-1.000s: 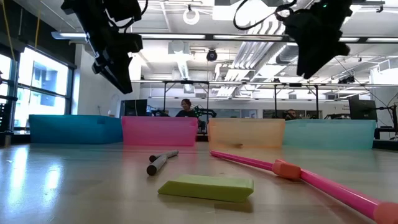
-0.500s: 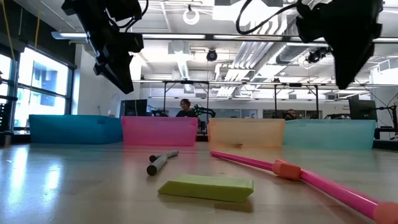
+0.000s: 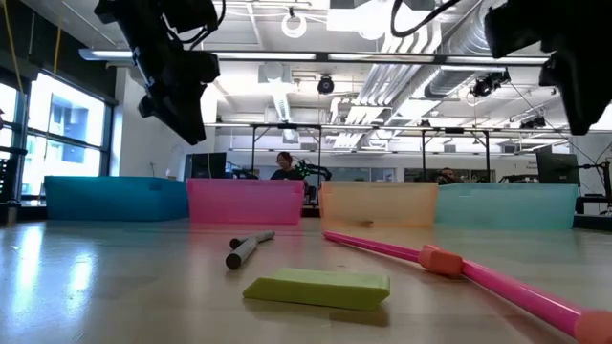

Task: Sort crayons/erasers/pens/pencils in bins
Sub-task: Put the green eraser into the blue bin

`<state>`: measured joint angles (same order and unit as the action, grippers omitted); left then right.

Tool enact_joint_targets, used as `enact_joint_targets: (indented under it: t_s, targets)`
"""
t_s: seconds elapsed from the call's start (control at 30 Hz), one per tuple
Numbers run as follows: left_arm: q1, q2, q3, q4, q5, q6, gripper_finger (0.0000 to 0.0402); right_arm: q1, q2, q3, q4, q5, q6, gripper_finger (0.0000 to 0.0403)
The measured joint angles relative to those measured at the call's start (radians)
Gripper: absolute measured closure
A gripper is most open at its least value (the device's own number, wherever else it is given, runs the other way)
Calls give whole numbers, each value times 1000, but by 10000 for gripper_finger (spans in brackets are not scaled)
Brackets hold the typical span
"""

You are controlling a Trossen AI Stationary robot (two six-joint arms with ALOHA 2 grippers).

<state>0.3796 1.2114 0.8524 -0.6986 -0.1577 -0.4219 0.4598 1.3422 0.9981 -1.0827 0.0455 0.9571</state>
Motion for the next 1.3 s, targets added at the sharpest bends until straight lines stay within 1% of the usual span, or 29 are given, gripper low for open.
enact_joint_targets:
  t_s: [0.1,0.2,0.33,0.5,0.63,0.73,0.87,1.07,1.3]
  targets:
    - [-16,0,0,-1,0,-62,264,53,0,0,-2,9,-41,209]
    - [-47,0,0,-1,0,-125,264,114,-1,-14,10,41,-92,198]
    - [-107,0,0,-1,0,-200,264,183,-1,-76,69,52,-112,198]
    - [-192,0,0,0,-10,-279,264,233,-1,-137,123,58,-82,208]
    - [-245,0,0,0,-49,-317,264,243,-1,-176,159,59,-33,217]
    - [-275,0,0,0,-89,-336,264,243,-1,-208,229,60,-15,219]
    - [-302,0,0,0,-117,-362,264,241,-1,-264,332,60,-9,220]
    - [-318,0,0,0,-122,-371,264,241,-1,-335,382,61,37,220]
    - [-323,0,0,0,-123,-391,264,241,-1,-362,415,83,31,220]
